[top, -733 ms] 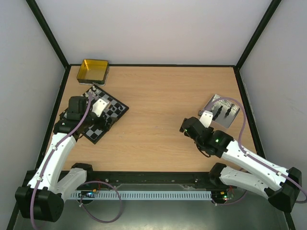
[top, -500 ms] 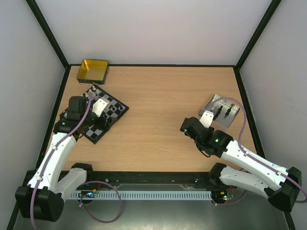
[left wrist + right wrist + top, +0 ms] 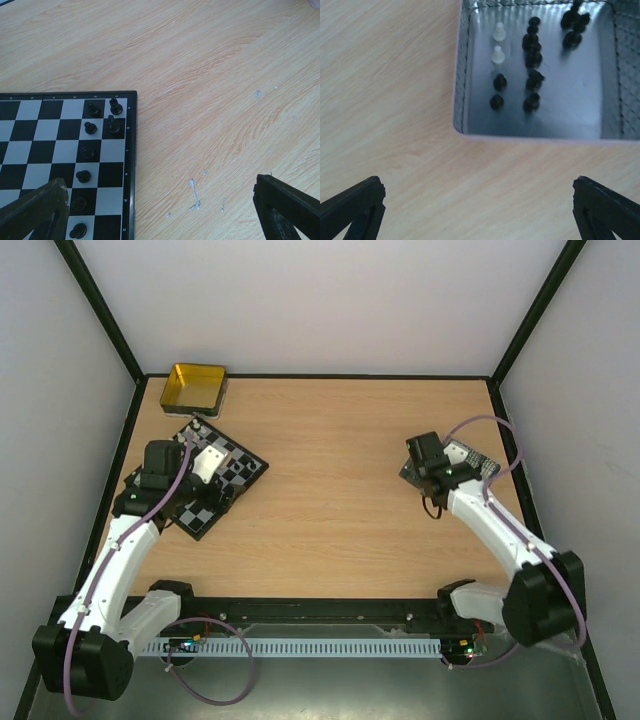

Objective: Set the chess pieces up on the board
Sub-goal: Move the storage box to the center of the board.

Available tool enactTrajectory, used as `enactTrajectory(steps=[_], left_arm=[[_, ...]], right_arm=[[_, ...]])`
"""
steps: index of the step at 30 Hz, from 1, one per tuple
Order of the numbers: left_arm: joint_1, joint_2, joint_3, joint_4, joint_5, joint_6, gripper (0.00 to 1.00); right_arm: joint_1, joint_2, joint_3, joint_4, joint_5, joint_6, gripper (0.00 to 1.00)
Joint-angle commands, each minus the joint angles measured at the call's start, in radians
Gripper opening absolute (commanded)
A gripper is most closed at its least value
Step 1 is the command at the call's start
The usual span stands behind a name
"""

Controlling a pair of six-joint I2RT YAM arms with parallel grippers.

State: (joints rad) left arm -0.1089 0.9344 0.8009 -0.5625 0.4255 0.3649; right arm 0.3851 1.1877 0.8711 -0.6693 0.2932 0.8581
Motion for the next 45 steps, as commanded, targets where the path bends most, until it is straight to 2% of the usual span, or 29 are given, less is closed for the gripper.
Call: enactTrajectory(steps=[1,5,10,15,21,35,40,45], left_arm=[[-0.002,-0.003,-0.005,-0.004,-0.006,-0.009,0.99],[-0.001,-0.005,-0.007,-0.001,-0.013,-0.015,0.99],[-0.002,-0.009,-0.008,0.001,-0.014,-0.015,1.0],[-0.002,-0.013,-0.008,-0.001,-0.009,-0.013,1.0],[-0.002,-0.024,-0.011,-0.003,-0.002,-0.008,1.0],[-0.002,-0.027,-0.012,-0.004,0.001,-0.007,1.0],[-0.001,-0.025,-0.012,-0.003,0.001,-0.009,1.0],[-0.002,-0.016,-0.008,-0.001,0.001,-0.01,0.99]], right_arm=[[-0.066,0.133,0.111,0.074,-0.085,-0.066,0.99],[-0.07,0.262,0.193,0.112,-0.092,-0.08,1.0],[-0.092,0.379,0.247,0.134,-0.104,-0.077,0.91],[-0.136,0.448,0.264,0.164,-0.135,-0.069,0.83],[-0.158,0.511,0.265,0.188,-0.162,-0.072,0.82],[-0.157,0.504,0.117,0.288,-0.279,-0.101,0.79],[-0.146,0.451,0.036,0.312,-0.307,-0.101,0.76],[-0.081,0.366,-0.023,0.289,-0.285,-0.092,0.75]])
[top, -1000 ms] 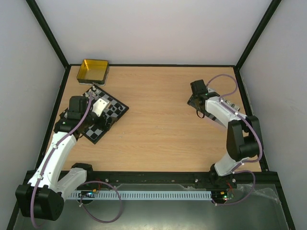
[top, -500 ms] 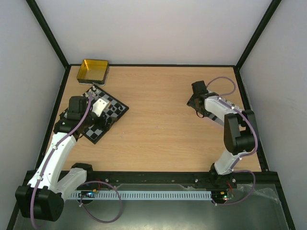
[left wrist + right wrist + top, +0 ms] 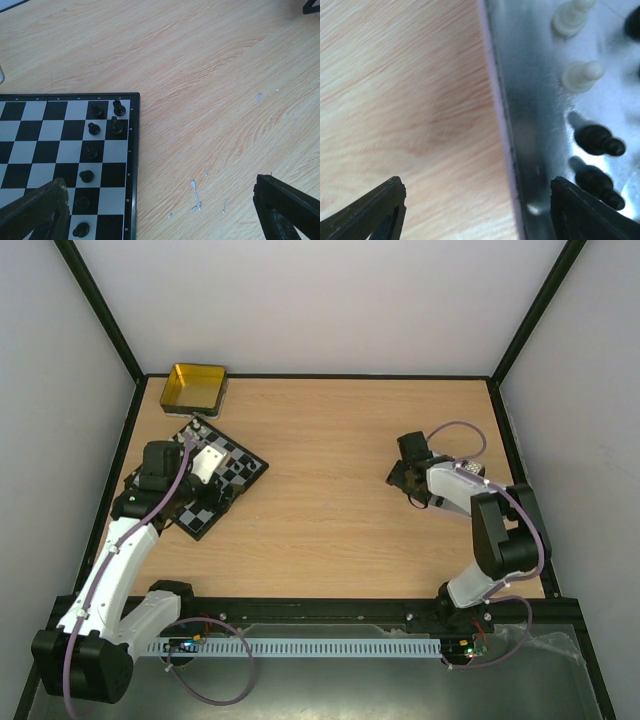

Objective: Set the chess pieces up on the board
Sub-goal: Move the storage box to the center of the board.

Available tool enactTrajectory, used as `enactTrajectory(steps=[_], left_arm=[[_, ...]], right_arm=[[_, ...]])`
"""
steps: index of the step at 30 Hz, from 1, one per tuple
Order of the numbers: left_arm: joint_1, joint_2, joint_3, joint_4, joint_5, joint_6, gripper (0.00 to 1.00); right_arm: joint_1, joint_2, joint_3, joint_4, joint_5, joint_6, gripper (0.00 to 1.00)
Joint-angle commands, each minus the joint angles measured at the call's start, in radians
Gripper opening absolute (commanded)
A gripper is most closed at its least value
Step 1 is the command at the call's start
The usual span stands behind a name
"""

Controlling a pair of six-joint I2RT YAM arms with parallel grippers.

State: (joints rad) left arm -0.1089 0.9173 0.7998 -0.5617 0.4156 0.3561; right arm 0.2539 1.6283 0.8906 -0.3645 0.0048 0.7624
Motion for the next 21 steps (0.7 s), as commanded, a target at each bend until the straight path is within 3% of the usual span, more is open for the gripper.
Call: enactTrajectory(steps=[1,21], left_arm=[[-0.001,0.003,-0.007,-0.001,0.011,-0.003,1.0],[-0.002,0.003,-0.011,0.006,-0.009,-0.014,1.0]], right_arm=[[0.065,-0.091,-0.054,-0.02,0.002,0.01,0.75],[0.309,-0.322,-0.312,0.009,-0.059,0.191,0.69]])
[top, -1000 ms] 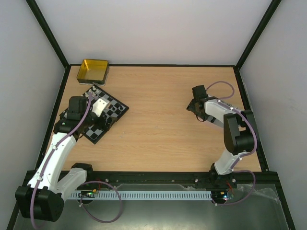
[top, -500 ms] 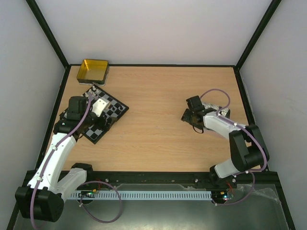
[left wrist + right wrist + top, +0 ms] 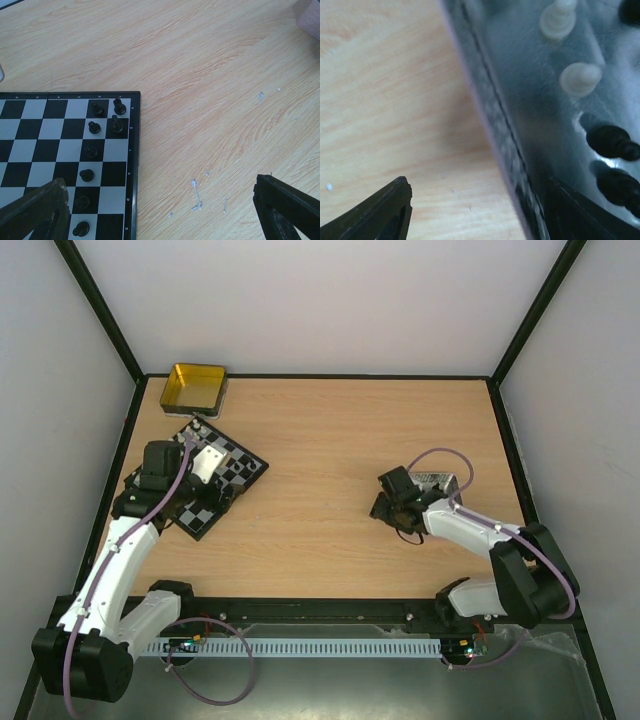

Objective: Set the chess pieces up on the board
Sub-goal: Move the storage box to the center of the board.

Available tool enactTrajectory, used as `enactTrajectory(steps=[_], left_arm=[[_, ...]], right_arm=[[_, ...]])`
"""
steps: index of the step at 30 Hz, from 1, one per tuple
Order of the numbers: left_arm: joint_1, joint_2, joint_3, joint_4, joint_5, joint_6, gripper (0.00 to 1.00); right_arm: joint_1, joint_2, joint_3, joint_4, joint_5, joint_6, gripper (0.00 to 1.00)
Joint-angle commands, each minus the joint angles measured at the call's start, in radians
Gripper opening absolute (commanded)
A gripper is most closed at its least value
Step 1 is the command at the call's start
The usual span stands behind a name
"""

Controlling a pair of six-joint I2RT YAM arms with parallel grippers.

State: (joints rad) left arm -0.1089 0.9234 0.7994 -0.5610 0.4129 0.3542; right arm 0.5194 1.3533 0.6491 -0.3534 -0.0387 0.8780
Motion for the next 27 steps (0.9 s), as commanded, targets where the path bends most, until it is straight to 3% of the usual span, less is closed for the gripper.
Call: enactTrajectory(steps=[1,12,27], left_arm=[[-0.002,-0.002,-0.01,0.006,-0.006,-0.013,0.99],[-0.002,0.003,-0.008,0.006,-0.009,-0.014,1.0],[-0.002,0.0,-0.011,0.008,-0.011,-0.017,1.0]], right_arm=[[0.064,-0.058,-0.083,-0.008,-0.008,0.087,0.69],[0.302,-0.172,-0.123,-0.037,0.039,0.292,0.69],[0.496,-0.077,-0.05,-0.001,0.061,0.475,0.66]])
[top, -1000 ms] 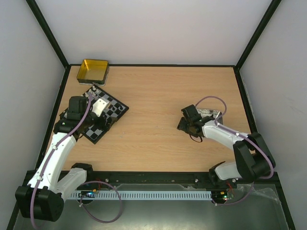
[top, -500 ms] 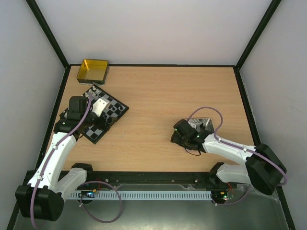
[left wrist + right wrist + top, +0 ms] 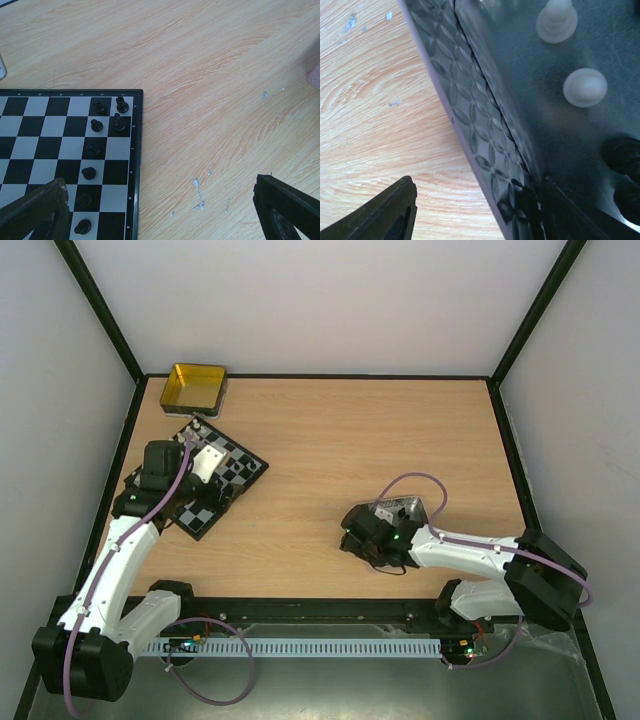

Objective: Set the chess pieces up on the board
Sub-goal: Move the storage box to the center of the board.

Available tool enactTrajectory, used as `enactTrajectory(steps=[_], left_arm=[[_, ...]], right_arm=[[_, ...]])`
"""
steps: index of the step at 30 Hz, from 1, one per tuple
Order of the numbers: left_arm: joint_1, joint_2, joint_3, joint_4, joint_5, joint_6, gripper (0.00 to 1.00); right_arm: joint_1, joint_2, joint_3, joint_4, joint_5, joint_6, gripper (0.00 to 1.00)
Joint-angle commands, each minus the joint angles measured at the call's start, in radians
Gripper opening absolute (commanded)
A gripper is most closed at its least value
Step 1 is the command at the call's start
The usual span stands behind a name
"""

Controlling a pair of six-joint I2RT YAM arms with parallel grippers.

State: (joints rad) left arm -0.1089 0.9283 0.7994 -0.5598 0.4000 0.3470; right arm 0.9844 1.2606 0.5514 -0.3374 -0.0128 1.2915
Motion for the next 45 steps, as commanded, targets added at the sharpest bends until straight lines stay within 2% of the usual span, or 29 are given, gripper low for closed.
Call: enactTrajectory(steps=[1,3,6,10,15,21,30,35,37,40,43,45], left_arm=[[-0.001,-0.004,-0.01,0.006,0.003,-0.009,1.0],[-0.002,-0.001,-0.008,0.005,0.006,-0.007,1.0],[-0.002,0.002,-0.007,0.005,0.007,-0.006,1.0],[-0.002,0.005,-0.006,0.004,0.008,-0.005,1.0],[-0.002,0.011,-0.005,0.004,0.009,-0.005,1.0],[-0.002,0.012,-0.013,0.018,0.002,-0.009,1.0],[-0.002,-0.034,-0.042,0.052,-0.062,-0.018,1.0],[0.018,-0.03,-0.041,0.102,-0.171,-0.018,1.0],[0.073,-0.012,-0.033,0.136,-0.215,-0.009,0.99],[0.245,0.059,0.012,0.177,-0.195,0.019,0.93],[0.44,0.186,0.11,0.17,-0.103,0.057,0.72],[0.513,0.279,0.188,0.156,-0.084,0.091,0.6]], right_arm=[[0.032,0.014,0.06,-0.026,0.039,0.062,0.67],[0.033,0.006,0.081,-0.048,0.056,0.058,0.71],[0.033,0.007,0.137,-0.111,0.099,0.035,0.85],[0.033,0.023,0.231,-0.202,0.149,-0.014,0.96],[0.033,0.055,0.325,-0.257,0.192,-0.086,0.96],[0.024,0.22,0.44,-0.234,0.166,-0.19,0.94],[-0.104,0.309,0.413,-0.142,0.076,-0.26,0.92],[-0.128,0.31,0.435,-0.155,0.081,-0.293,0.91],[-0.128,0.292,0.443,-0.151,0.07,-0.301,0.9],[-0.128,0.267,0.445,-0.162,0.085,-0.312,0.88],[-0.129,0.245,0.434,-0.168,0.083,-0.322,0.87],[-0.128,0.234,0.416,-0.159,0.071,-0.327,0.88]])
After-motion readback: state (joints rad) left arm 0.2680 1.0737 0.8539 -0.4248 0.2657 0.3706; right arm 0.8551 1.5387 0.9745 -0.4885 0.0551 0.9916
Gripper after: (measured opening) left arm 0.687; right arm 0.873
